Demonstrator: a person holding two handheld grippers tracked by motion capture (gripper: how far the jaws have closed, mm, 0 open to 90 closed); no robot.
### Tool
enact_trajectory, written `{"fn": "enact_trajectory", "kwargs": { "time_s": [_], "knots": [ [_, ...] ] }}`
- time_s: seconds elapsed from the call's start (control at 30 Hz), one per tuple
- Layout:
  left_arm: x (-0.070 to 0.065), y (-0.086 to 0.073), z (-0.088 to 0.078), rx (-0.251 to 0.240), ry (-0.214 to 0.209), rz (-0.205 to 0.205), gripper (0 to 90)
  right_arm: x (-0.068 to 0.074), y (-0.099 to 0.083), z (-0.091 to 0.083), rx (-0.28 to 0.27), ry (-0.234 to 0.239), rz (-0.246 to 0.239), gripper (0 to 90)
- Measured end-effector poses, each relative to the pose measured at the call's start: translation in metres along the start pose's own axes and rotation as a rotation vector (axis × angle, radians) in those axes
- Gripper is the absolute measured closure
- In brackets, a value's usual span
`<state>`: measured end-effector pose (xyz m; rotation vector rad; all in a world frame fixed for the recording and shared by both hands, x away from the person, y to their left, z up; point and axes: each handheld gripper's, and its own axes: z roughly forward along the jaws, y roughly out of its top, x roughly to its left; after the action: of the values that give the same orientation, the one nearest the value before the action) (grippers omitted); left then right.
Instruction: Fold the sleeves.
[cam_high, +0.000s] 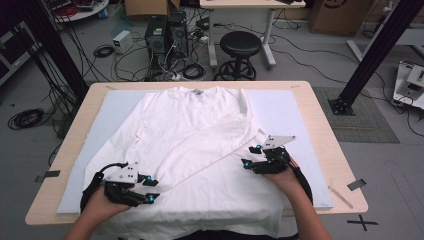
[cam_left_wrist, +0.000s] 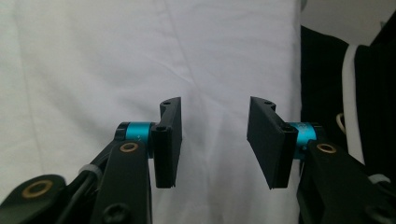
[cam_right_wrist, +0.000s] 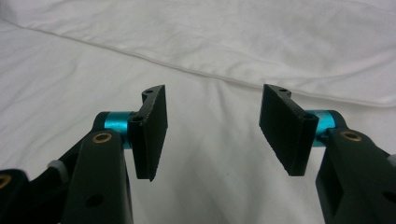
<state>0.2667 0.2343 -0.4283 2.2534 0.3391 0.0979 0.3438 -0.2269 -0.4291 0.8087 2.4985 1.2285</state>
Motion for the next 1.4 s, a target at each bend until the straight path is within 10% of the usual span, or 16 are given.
{"fn": "enact_trajectory", "kwargs": {
  "time_s": [0.13, 0.33, 0.77, 0.9, 1.0, 1.13, 1.4],
  "knots": [
    [-0.002, -0.008, 0.002, 0.084, 0.039, 0.013, 57.1, 0.003, 0.001, 0.001, 0.003, 0.002, -0.011, 42.8],
    [-0.002, -0.006, -0.001, 0.097, 0.064, 0.047, 86.3, 0.010, 0.002, 0.001, 0.017, -0.015, -0.029, 43.4],
    [-0.043, 0.013, -0.012, 0.040, 0.010, 0.084, 86.1, 0.011, 0.003, -0.005, -0.001, -0.033, -0.033, 43.8],
    [-0.044, 0.008, -0.016, -0.019, 0.038, 0.029, 66.7, 0.010, 0.002, -0.006, 0.004, -0.044, -0.021, 43.8],
    [-0.027, -0.001, -0.030, -0.091, 0.173, -0.087, 56.6, 0.006, 0.001, -0.008, 0.009, -0.079, -0.012, 44.3],
    [-0.013, -0.012, -0.031, -0.094, 0.235, -0.176, 53.1, 0.001, -0.002, -0.009, 0.015, -0.119, 0.009, 44.7],
    [-0.001, -0.025, -0.020, -0.006, 0.219, -0.245, 61.0, -0.002, -0.004, -0.008, 0.020, -0.140, 0.018, 44.9]
  ]
}}
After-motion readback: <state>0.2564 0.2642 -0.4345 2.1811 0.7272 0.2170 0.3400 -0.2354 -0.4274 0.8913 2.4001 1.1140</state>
